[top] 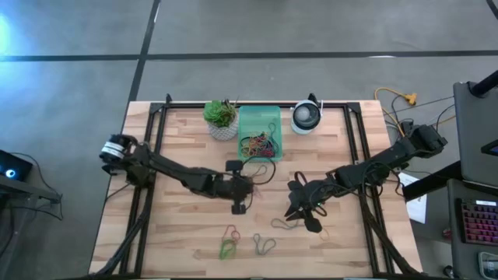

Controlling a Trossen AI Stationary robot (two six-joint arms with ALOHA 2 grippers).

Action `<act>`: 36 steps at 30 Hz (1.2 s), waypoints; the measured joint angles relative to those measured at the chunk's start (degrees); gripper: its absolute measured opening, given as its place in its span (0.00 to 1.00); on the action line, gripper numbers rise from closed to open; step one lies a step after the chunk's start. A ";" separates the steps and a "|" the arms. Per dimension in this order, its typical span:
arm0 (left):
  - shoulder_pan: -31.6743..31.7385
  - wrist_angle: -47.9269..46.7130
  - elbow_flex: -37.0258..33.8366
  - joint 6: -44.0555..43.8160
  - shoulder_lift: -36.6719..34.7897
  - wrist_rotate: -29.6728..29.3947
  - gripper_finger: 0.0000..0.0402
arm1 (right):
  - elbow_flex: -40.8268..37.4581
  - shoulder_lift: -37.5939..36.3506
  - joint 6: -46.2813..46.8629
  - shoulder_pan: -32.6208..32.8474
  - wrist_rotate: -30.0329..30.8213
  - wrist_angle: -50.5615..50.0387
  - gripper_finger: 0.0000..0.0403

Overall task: Pick and place rubber bands into bin
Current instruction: Put the red rubber band into the green bin

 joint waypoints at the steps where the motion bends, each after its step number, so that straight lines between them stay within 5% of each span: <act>1: 0.67 0.06 0.25 1.02 -0.45 0.00 0.00 | 0.00 0.00 0.02 0.00 0.00 0.00 0.16; 18: 22.34 -0.01 5.13 10.84 -2.48 0.11 0.00 | 0.00 0.04 -0.40 0.35 0.11 0.48 0.16; 22: 26.56 0.95 5.11 10.78 -1.60 5.44 0.00 | 0.00 0.04 -1.55 0.35 0.11 0.44 0.16; 36: 28.55 4.50 4.95 10.82 1.93 8.18 0.07 | 0.00 0.04 -2.16 0.35 0.10 0.15 0.15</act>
